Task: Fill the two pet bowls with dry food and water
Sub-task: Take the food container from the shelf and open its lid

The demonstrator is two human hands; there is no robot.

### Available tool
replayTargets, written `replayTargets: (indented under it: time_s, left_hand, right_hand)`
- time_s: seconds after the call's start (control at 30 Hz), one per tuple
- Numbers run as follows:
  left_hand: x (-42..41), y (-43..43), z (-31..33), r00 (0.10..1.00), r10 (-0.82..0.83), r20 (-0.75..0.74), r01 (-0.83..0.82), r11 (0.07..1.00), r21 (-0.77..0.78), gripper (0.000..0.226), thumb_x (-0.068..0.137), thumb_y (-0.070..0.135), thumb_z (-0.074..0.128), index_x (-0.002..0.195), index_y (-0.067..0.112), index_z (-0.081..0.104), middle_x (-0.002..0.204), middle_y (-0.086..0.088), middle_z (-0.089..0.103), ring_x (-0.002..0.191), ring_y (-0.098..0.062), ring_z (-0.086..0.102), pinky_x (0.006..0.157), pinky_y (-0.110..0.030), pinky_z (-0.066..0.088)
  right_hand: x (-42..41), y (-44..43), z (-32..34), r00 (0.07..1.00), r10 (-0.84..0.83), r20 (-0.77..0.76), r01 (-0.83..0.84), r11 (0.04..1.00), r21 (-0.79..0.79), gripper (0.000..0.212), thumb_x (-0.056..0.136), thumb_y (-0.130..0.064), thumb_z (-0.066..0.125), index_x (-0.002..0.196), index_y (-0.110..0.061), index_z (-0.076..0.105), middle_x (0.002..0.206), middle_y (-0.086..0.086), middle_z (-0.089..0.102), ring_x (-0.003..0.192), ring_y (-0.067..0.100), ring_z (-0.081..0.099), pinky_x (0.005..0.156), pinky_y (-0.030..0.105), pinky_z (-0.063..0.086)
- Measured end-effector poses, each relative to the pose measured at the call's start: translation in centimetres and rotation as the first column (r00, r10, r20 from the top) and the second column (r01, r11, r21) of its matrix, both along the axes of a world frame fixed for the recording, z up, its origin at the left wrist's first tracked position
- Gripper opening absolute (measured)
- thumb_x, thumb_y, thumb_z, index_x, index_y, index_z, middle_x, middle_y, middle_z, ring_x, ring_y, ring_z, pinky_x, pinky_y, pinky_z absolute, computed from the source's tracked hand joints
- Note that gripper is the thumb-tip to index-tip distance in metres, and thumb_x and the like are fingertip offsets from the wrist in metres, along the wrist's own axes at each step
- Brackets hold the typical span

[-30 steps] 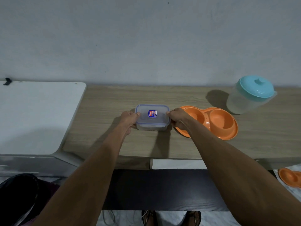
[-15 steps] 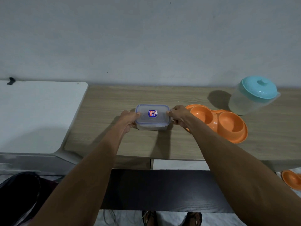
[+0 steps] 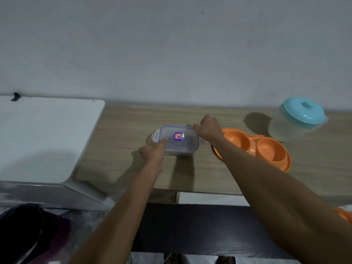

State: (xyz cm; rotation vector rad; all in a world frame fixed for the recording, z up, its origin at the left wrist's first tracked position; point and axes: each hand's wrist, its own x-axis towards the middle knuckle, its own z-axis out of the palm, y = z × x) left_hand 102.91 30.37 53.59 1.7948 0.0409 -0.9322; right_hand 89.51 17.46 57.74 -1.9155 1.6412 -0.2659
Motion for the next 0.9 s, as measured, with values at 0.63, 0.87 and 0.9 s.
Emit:
replayTargets:
  time_s: [0.63, 0.87, 0.9]
  left_hand:
    - [-3.0, -1.7, -1.1, 0.92, -0.038, -0.391, -0.011, 0.992, -0.123, 0.045, 0.09, 0.016, 0.068, 0.13, 0.007, 0.052, 0.095, -0.009, 0.059, 0.073, -0.019, 0.057, 0.05, -0.03, 0.05]
    - [-3.0, -1.6, -1.0, 0.922, -0.028, -0.387, -0.022, 0.992, -0.125, 0.045, 0.089, 0.016, 0.068, 0.131, 0.01, 0.051, 0.118, -0.014, 0.062, 0.083, -0.021, 0.06, 0.052, -0.03, 0.051]
    - [-3.1, -1.7, -1.0, 0.924, -0.027, -0.381, -0.022, 0.992, -0.122, 0.044, 0.089, 0.016, 0.068, 0.129, 0.011, 0.053, 0.118, -0.013, 0.063, 0.081, -0.02, 0.06, 0.051, -0.03, 0.05]
  right_hand:
    - [7.4, -4.4, -4.0, 0.929, 0.303, -0.213, -0.215, 0.909, 0.356, 0.08, 0.067, -0.067, 0.034, 0.127, -0.019, 0.059, 0.146, 0.013, 0.048, 0.129, 0.038, 0.047, 0.11, 0.054, 0.033]
    - [6.9, -2.6, -2.3, 0.974, 0.155, -0.168, -0.117, 0.969, 0.216, 0.074, 0.076, -0.073, 0.041, 0.12, -0.019, 0.063, 0.135, 0.012, 0.058, 0.123, 0.037, 0.052, 0.107, 0.05, 0.035]
    - [6.8, -2.4, -2.2, 0.974, 0.144, -0.174, -0.111, 0.976, 0.189, 0.069, 0.08, -0.071, 0.042, 0.12, -0.018, 0.063, 0.133, 0.011, 0.058, 0.123, 0.035, 0.052, 0.107, 0.048, 0.033]
